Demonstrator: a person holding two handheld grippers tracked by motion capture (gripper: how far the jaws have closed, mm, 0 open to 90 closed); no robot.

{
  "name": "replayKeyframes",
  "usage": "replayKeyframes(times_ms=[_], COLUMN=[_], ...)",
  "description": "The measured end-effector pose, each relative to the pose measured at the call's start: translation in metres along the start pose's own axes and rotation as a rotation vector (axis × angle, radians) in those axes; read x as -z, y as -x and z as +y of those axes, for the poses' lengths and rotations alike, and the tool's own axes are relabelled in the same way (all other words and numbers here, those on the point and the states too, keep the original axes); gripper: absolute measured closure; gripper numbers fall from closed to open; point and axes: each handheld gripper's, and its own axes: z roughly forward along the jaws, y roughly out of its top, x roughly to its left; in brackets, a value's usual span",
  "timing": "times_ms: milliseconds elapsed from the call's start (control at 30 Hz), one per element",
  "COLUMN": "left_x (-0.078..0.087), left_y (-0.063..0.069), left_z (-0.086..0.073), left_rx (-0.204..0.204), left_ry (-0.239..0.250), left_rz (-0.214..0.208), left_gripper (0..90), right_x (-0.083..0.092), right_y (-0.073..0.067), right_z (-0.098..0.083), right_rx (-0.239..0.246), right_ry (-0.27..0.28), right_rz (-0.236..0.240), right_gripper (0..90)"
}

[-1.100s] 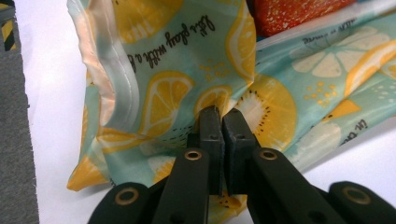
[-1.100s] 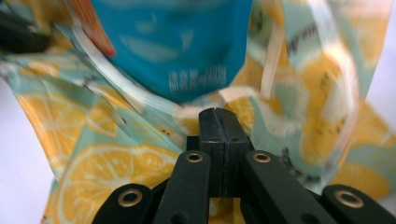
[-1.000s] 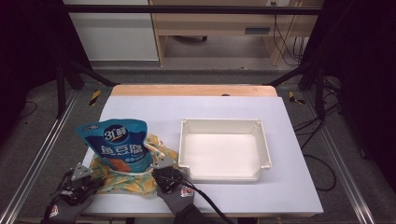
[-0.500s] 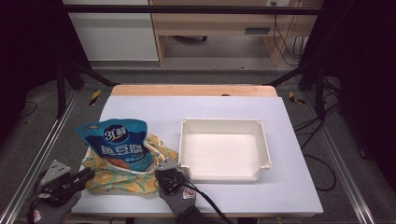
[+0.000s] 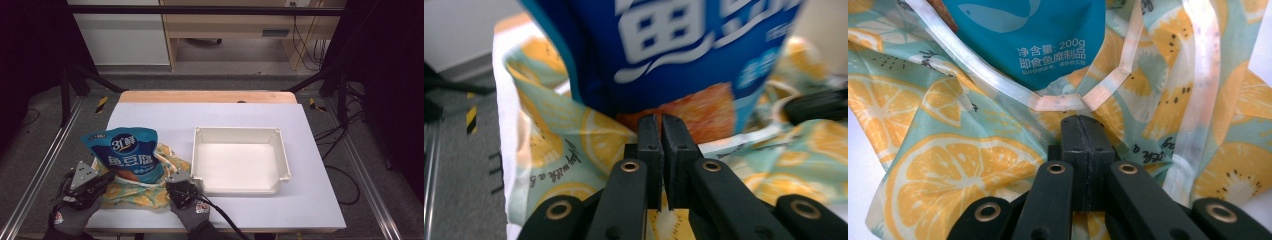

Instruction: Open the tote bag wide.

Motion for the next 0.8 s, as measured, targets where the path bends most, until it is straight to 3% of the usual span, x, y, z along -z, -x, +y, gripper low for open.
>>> replayKeyframes(times_ms=[167, 200, 300, 433, 600, 800], left_x=[-0.014, -0.014, -0.027, -0.035, -0.038, -0.041], left_y=[-0.017, -0.017, -0.021, -0.024, -0.024, -0.024], left_z=[-0.021, -0.021, -0.032, -0.04, -0.043, -0.046], left_rx=[0.059, 0.059, 0.064, 0.056, 0.056, 0.064], left_ry=[-0.08, -0.08, -0.151, -0.199, -0.207, -0.205], left_rz=[0.011, 0.011, 0.009, 0.013, 0.01, -0.022], left_gripper=[89.5, 89.6, 89.9, 89.8, 89.1, 86.3], right_x=[0.0, 0.0, 0.0, 0.0, 0.001, 0.002], right_y=[0.0, 0.0, 0.0, 0.001, 0.001, 0.002], right_z=[0.0, 0.0, 0.0, 0.0, 0.0, -0.001], right_rx=[-0.001, -0.002, -0.006, -0.013, -0.01, -0.015], right_ry=[0.0, -0.001, 0.001, 0.003, 0.003, 0.005], right_rz=[0.001, 0.001, 0.003, -0.003, -0.018, -0.014], right_gripper=[90.0, 90.0, 90.0, 88.7, 88.4, 85.6])
